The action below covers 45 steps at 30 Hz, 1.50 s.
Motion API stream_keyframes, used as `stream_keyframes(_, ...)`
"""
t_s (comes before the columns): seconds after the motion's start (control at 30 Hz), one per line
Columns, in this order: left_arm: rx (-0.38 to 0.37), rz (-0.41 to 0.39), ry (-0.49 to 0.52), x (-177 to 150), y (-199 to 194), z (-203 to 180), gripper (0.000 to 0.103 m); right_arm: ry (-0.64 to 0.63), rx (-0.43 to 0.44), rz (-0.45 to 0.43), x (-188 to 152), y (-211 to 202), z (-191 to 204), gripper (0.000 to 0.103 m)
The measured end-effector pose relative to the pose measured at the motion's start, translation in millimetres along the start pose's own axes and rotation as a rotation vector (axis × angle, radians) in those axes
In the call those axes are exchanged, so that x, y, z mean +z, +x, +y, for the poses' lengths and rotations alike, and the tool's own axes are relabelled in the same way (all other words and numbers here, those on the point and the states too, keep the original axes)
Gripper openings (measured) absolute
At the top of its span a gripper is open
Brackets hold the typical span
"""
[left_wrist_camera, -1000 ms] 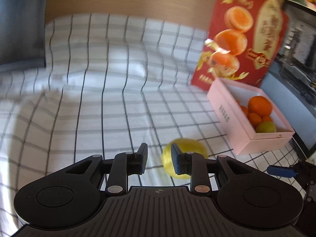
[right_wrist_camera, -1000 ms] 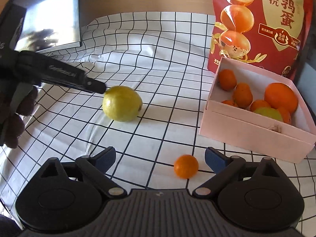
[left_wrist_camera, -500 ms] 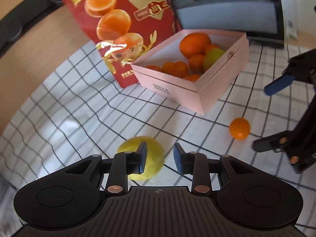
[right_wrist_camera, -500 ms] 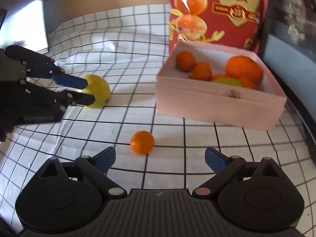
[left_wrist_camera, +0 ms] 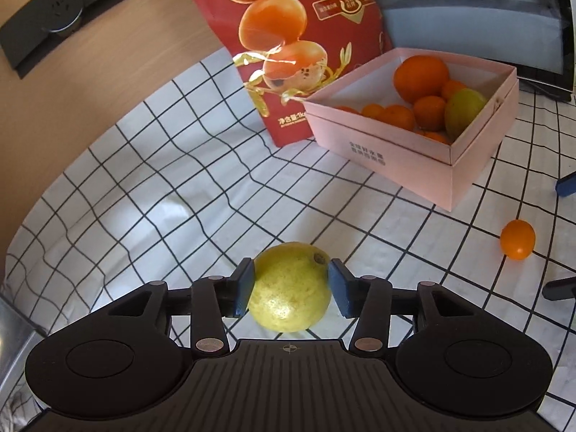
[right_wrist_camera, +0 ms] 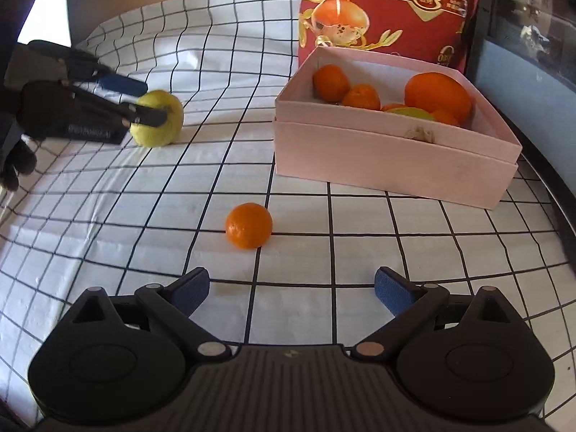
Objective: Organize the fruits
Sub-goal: 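Lift the green pear with the left gripper and carry it toward the box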
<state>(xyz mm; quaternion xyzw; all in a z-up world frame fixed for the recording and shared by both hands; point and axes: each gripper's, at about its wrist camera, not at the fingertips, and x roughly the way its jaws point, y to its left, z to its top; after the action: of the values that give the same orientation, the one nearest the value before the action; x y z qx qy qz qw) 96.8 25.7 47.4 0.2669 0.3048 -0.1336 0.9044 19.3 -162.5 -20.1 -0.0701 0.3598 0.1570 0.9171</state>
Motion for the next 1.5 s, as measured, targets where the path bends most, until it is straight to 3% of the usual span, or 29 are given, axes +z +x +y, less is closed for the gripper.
stream_keyframes(0.13, 0.003, 0.008, 0.000, 3.0, 4.8, -4.7, 0.057, -0.001, 0.010, 0.009, -0.5, 0.6, -1.6, 0.103)
stream_keyframes(0.2, -0.003, 0.031, 0.005, 5.5, 10.6, -7.4, 0.073, -0.003, 0.011, 0.012, -0.2, 1.1, -1.6, 0.103)
stream_keyframes(0.3, -0.011, 0.077, 0.028, 8.5, 21.4, -9.8, 0.086, -0.009, 0.015, 0.005, -2.0, 0.3, -2.3, 0.103)
stream_keyframes(0.43, 0.000, 0.133, 0.019, 9.5, 35.2, 0.0, 0.086, -0.022, 0.028, -0.002, -4.8, -0.7, -4.1, 0.103)
stream_keyframes(0.6, -0.008, 0.178, -0.110, 6.1, 49.9, 26.9, 0.081, -0.019, 0.024, -0.014, -8.0, -2.2, -3.2, 0.103)
stream_keyframes(0.7, 0.009, 0.176, -0.178, 3.3, 53.1, 40.2, 0.068, -0.016, 0.021, -0.025, -10.6, -3.4, -3.1, 0.103)
stream_keyframes(0.9, -0.039, 0.175, -0.312, -3.6, 55.1, 60.0, 0.067, -0.008, 0.018, -0.039, -14.7, -6.3, -4.8, 0.103)
stream_keyframes(1.23, -0.014, 0.133, -0.490, -17.0, 43.2, 66.8, 0.067, -0.016, 0.022, 0.007, -9.4, -3.2, -5.0, 0.103)
stream_keyframes(1.5, -0.142, 0.109, -0.650, -40.9, 4.6, 51.4, 0.067, -0.007, 0.005, 0.021, -8.3, -2.0, -4.2, 0.103)
